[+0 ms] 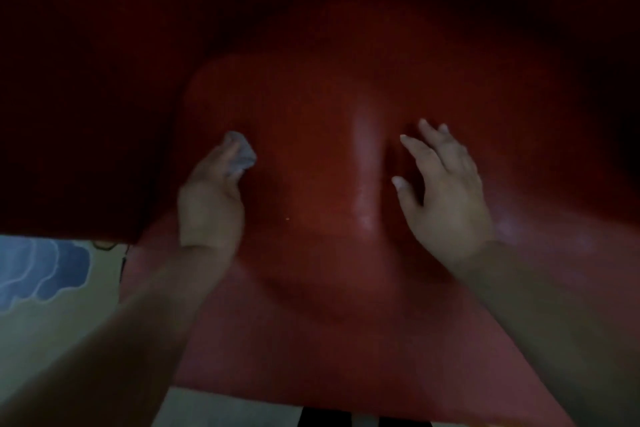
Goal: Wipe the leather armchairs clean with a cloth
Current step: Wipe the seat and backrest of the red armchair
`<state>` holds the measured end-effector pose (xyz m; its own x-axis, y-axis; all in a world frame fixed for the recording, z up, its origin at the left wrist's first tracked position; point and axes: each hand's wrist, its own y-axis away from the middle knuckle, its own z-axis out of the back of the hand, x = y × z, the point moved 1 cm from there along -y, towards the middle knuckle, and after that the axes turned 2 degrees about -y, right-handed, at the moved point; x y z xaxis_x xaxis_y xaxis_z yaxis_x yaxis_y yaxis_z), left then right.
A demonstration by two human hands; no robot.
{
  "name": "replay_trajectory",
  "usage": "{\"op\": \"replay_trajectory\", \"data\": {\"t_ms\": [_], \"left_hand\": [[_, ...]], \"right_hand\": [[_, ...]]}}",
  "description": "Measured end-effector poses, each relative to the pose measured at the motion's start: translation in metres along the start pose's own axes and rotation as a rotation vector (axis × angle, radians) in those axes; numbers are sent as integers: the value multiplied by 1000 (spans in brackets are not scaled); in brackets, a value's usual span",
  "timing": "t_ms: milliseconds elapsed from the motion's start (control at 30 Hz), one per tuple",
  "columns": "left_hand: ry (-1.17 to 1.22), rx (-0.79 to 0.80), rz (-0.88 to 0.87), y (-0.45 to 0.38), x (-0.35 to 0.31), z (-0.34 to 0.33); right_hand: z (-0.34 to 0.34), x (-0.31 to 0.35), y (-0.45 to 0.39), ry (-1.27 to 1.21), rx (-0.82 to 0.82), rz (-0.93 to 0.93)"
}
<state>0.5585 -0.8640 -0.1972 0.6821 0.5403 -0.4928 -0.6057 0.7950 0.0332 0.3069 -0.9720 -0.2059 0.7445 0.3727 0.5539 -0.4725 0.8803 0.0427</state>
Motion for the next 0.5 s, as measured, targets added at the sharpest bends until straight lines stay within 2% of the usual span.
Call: {"op": "replay_trajectory", "data": {"t_ms": [167, 300, 333, 400, 467, 500], "left_hand": [[58, 123, -266, 61, -13, -13], [242, 291, -312, 80, -20, -1], [310, 272, -272, 69, -17, 4], [343, 92, -90, 37, 1, 19], [245, -119, 170, 8, 29, 35], [202, -140, 222, 4, 39, 40]], "right_hand": [[-19, 10, -5, 78, 116, 49], [-23, 9, -4, 117, 128, 65], [-24, 8, -4, 119, 128, 64], [-25, 7, -4, 127, 122, 64], [-26, 6, -4, 141, 119, 66], [-26, 6, -3, 145, 119, 68]]}}
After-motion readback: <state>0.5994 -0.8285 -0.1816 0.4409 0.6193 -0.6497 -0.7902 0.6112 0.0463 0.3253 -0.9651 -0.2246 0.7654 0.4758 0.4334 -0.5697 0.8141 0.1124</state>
